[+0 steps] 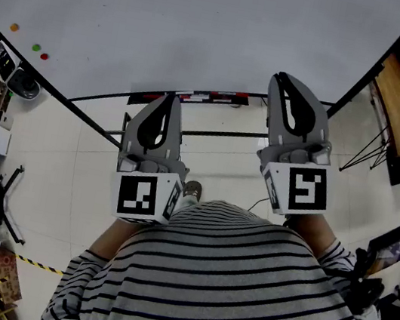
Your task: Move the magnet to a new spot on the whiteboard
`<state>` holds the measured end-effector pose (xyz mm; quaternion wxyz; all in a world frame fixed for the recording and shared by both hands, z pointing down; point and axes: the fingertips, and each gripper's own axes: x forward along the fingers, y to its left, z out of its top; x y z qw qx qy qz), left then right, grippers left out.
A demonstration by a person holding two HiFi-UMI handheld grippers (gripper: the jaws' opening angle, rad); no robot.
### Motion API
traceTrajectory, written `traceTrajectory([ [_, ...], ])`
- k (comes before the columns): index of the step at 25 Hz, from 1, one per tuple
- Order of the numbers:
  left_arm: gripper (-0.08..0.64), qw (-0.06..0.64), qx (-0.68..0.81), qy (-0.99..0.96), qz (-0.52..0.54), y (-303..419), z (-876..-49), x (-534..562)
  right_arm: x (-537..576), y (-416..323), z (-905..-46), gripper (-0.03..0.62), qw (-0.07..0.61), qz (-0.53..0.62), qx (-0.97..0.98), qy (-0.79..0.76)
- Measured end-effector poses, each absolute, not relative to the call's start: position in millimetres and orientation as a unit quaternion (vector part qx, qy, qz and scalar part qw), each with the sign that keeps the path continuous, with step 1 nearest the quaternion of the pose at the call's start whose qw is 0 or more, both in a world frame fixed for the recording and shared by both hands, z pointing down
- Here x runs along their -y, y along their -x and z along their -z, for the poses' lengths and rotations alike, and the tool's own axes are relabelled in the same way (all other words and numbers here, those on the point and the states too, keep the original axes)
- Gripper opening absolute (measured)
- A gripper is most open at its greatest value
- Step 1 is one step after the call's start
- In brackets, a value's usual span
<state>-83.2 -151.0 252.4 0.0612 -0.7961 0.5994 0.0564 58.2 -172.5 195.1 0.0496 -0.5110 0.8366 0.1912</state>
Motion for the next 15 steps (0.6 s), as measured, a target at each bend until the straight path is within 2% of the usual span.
traceTrajectory([
  [7, 0.015, 0.070, -0.591, 0.801, -0.060, 137.8, -232.2, 222.3, 258.1, 0.4, -161.5, 0.101, 0.031, -0.254, -0.814, 0.521],
  [15, 0.015, 0.076, -0.598, 0.796, -0.057, 190.0, -230.8, 279.6, 350.5, 23.4, -154.3, 0.150, 0.000, -0.278, -0.771, 0.572],
])
